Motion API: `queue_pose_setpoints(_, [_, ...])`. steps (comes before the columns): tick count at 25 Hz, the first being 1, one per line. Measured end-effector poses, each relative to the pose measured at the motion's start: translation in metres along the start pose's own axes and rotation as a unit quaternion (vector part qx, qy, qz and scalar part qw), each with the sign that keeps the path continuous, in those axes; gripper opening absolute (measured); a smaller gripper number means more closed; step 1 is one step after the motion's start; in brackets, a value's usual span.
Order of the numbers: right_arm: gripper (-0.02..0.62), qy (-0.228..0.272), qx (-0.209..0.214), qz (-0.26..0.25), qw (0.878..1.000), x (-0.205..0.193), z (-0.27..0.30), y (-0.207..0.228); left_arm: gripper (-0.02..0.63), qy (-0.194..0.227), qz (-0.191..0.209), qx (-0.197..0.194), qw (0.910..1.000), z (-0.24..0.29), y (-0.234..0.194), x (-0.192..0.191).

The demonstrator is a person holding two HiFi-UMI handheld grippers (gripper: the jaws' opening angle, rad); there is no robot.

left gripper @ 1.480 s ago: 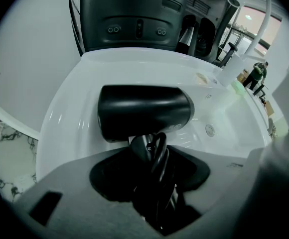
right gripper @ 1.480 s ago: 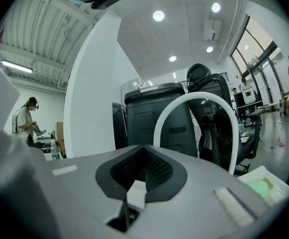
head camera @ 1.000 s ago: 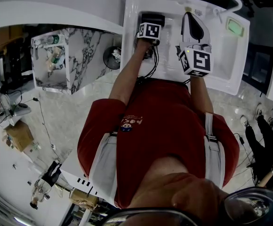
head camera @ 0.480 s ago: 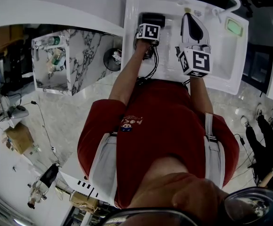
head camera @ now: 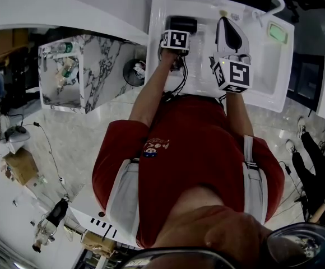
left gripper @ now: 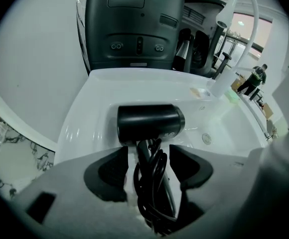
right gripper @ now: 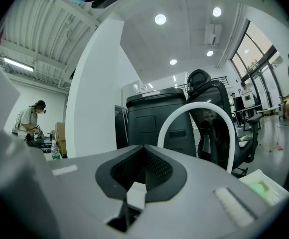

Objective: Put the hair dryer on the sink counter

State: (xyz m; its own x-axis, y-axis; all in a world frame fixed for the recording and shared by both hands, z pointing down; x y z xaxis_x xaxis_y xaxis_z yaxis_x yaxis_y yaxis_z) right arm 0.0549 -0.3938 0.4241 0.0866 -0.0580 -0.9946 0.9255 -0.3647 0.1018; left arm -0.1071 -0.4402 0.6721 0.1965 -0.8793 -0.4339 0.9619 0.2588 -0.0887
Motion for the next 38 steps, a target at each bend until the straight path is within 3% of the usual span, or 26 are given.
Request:
queue_pose_setpoints(9, [0.002, 0.005, -0.001, -0.011, 1.000, 0.006, -0.011, -0.010, 0.262, 0.063, 0.001, 0.010, 0.9980, -0.045, -0.002, 0.014])
queue_pose_setpoints(13, [0.002, 0.009, 0.000, -0.015, 1.000, 0.010, -0.015, -0.016, 0.261, 0.100, -0.005, -0.016, 0.9948, -0.066, 0.005, 0.021])
queue_pose_setpoints(17, [0.002, 0.013, 0.002, -0.020, 1.000, 0.014, -0.018, -0.021, 0.259, 0.136, 0.001, -0.014, 0.9907, -0.092, 0.007, 0.027])
queue_pose_setpoints(30, [0.002, 0.027, 0.006, -0.035, 0.999, 0.029, -0.027, -0.035, 0.247, 0.221, -0.011, -0.003, 0.9751, -0.162, 0.005, 0.025])
queue_pose_setpoints(38, [0.002, 0.032, 0.008, -0.046, 0.998, 0.036, -0.031, -0.042, 0.244, 0.296, -0.026, 0.001, 0.9548, -0.203, 0.001, 0.018])
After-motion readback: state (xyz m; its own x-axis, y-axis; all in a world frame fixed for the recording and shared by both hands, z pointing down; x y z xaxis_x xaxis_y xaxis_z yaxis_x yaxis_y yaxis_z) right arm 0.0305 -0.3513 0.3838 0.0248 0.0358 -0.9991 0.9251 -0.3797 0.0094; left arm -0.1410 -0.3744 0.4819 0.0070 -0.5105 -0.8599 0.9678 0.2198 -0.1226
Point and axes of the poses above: the fingertips, and each gripper's own axes: z forward along the fingers, y to its right, x out of its top, the point moved 6 cm from there along -z, backward along the fingers, and after that the axes turned 4 degrees about x, right-handed, at the moved point
